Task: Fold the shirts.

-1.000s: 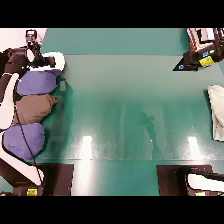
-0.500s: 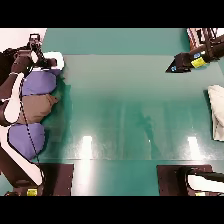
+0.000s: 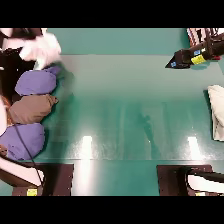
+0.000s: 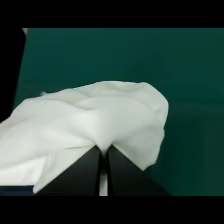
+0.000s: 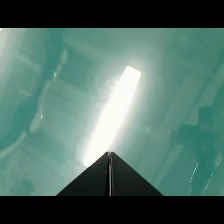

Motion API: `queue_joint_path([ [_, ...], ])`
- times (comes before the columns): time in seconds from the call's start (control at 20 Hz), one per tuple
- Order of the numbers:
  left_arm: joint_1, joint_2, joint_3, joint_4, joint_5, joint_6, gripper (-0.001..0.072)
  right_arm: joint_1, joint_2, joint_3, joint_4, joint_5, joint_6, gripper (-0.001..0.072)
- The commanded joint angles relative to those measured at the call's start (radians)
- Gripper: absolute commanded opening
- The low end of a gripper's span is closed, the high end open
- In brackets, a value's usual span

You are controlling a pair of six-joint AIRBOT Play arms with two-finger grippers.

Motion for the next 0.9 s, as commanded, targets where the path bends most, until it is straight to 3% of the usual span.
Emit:
queue_joint_path([
  [0.0, -0.051, 0.238, 0.019, -0.011, -0.087, 0.083, 0.0022, -0.003, 0.028, 0.001, 0.001, -0.102, -0.002, 0.0018],
  [0.25, -0.221, 0.498, 0.006, -0.010, -0.362, 0.102, 0.0022, -0.087, 0.148, 0.001, 0.003, -0.159, -0.002, 0.0018],
  [0.45, -0.423, 0.532, -0.157, -0.014, -0.524, 0.005, 0.0022, -0.168, 0.259, 0.001, 0.004, -0.162, -0.002, 0.0018],
  [0.55, -0.549, 0.532, -0.319, -0.036, -0.500, -0.037, 0.0023, -0.195, 0.303, 0.001, 0.003, -0.166, -0.002, 0.0018],
  [0.7, -0.705, 0.531, -0.607, -0.159, -0.306, -0.036, 0.0025, -0.224, 0.345, 0.000, 0.004, -0.168, -0.002, 0.0018],
  [0.75, -0.736, 0.531, -0.686, -0.188, -0.225, -0.035, 0.0089, -0.224, 0.353, 0.000, 0.004, -0.168, -0.002, 0.0018],
  [0.8, -0.756, 0.527, -0.752, -0.201, -0.149, -0.039, 0.0435, -0.224, 0.356, 0.000, 0.004, -0.167, -0.002, 0.0019],
  [0.85, -0.759, 0.521, -0.787, -0.199, -0.108, -0.056, 0.0647, -0.224, 0.356, 0.000, 0.004, -0.163, -0.002, 0.0019],
])
